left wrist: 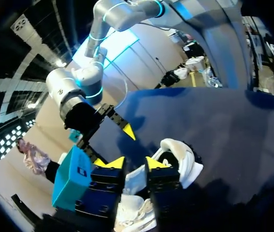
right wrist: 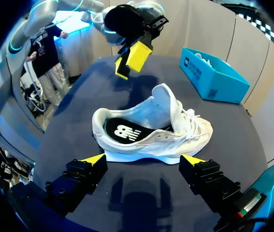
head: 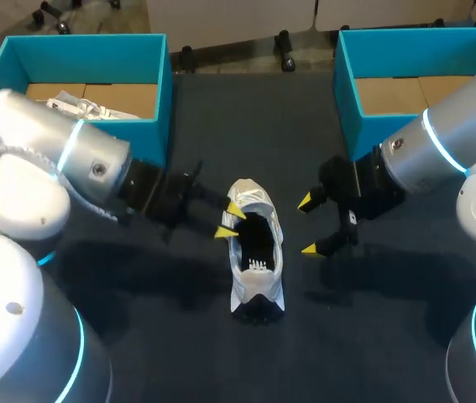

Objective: Take the shoe out of the shoebox, open the shoe tongue, remove and reinsert the insole, then place the shoe into the shoebox

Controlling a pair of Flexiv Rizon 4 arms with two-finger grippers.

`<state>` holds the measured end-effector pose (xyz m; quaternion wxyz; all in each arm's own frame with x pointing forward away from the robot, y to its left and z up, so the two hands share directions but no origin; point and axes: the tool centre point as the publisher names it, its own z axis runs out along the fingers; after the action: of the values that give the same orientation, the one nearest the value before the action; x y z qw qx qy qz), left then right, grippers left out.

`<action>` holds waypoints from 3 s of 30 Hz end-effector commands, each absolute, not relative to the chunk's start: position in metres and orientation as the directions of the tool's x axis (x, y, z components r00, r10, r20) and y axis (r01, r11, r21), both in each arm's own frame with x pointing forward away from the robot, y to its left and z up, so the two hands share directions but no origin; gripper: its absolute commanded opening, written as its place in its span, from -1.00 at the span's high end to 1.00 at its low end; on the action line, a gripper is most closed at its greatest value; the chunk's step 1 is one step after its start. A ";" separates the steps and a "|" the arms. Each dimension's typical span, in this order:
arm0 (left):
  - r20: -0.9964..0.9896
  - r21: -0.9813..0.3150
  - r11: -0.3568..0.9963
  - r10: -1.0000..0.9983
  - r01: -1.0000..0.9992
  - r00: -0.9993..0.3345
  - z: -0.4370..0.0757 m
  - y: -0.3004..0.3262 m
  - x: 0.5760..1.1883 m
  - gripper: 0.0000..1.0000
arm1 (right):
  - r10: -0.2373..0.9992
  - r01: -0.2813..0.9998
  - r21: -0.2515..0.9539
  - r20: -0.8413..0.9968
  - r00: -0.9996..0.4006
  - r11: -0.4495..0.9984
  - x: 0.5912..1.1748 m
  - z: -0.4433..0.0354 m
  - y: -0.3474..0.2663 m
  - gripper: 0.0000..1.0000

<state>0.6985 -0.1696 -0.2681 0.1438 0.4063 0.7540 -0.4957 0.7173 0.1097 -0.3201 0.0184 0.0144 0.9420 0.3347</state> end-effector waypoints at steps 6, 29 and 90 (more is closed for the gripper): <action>-0.490 -0.613 0.139 0.706 0.778 -0.512 -0.262 -0.159 0.707 1.00 | 0.053 0.022 0.641 -0.029 -0.998 0.767 0.718 -0.321 0.110 -1.00; -0.234 -0.593 0.061 0.941 0.803 -0.244 -0.244 -0.148 0.692 1.00 | 0.159 0.149 0.508 0.024 -0.987 0.849 0.722 -0.271 0.042 -1.00; -0.258 -0.379 -0.096 0.966 0.921 -0.005 -0.290 -0.180 0.702 1.00 | 0.107 0.111 0.353 0.032 -0.994 0.929 0.731 -0.179 -0.045 -1.00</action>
<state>0.7075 -0.1701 -0.2854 -0.0556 0.6989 0.6715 -0.2397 0.7299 -0.0452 -0.1786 -0.0056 0.0549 0.9818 0.1817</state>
